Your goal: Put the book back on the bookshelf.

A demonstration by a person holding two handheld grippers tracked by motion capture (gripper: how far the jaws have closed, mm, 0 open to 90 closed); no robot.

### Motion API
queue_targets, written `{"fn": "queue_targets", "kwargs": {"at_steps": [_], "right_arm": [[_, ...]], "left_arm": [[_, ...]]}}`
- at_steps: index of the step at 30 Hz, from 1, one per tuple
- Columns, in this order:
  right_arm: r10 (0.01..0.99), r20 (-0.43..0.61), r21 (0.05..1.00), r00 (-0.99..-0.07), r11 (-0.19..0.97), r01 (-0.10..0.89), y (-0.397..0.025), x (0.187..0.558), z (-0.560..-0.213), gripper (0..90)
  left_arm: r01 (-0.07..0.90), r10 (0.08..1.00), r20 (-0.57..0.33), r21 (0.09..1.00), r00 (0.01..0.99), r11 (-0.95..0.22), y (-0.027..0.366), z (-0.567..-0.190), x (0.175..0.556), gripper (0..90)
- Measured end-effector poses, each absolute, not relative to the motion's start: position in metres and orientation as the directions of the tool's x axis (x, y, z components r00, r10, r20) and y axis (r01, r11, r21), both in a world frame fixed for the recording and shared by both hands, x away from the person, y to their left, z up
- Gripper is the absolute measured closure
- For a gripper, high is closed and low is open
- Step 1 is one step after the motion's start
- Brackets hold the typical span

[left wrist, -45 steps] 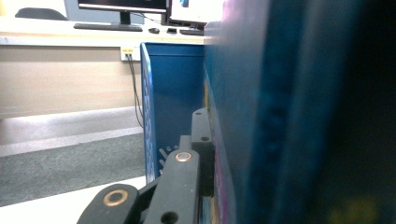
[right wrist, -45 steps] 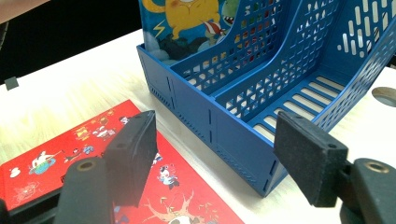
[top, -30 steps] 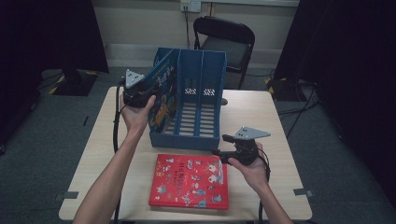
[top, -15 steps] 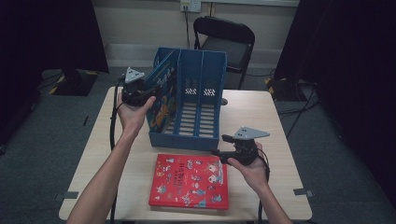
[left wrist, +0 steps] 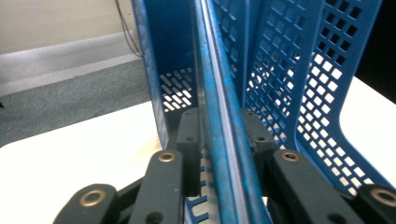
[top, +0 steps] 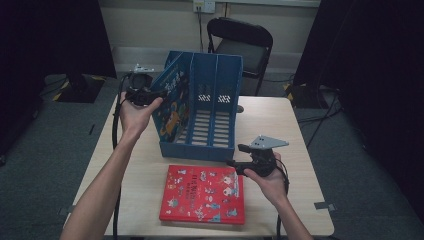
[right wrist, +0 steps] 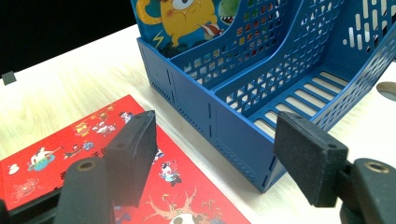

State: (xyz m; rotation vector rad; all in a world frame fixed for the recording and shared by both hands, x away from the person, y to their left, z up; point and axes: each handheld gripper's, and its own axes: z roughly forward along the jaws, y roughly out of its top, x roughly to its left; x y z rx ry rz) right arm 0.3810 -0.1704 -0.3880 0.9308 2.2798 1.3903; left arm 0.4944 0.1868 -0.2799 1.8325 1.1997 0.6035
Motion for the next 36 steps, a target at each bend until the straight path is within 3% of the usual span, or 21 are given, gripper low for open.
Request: {"fn": "queue_targets", "kwargs": {"at_steps": [3, 6, 18, 36], "right_arm": [[0.67, 0.067, 0.873, -0.739, 0.32, 0.368, -0.17, 0.382, -0.388, 30.2], [0.672, 0.068, 0.873, -0.738, 0.318, 0.37, -0.171, 0.382, -0.388, 30.3], [0.671, 0.069, 0.872, -0.739, 0.319, 0.372, -0.171, 0.381, -0.389, 30.2], [0.67, 0.07, 0.869, -0.739, 0.323, 0.374, -0.17, 0.382, -0.39, 30.2]], "left_arm": [[0.481, 0.913, -0.012, 0.853, 0.408, -0.204, 0.184, -0.281, 0.492, 79.7], [0.47, 0.917, -0.048, 0.868, 0.397, -0.158, 0.183, -0.284, 0.49, 82.8], [0.401, 0.944, -0.031, 0.91, 0.329, -0.109, 0.181, -0.294, 0.483, 83.0], [0.378, 0.977, -0.058, 0.925, 0.206, -0.025, 0.179, -0.299, 0.478, 82.6]]}}
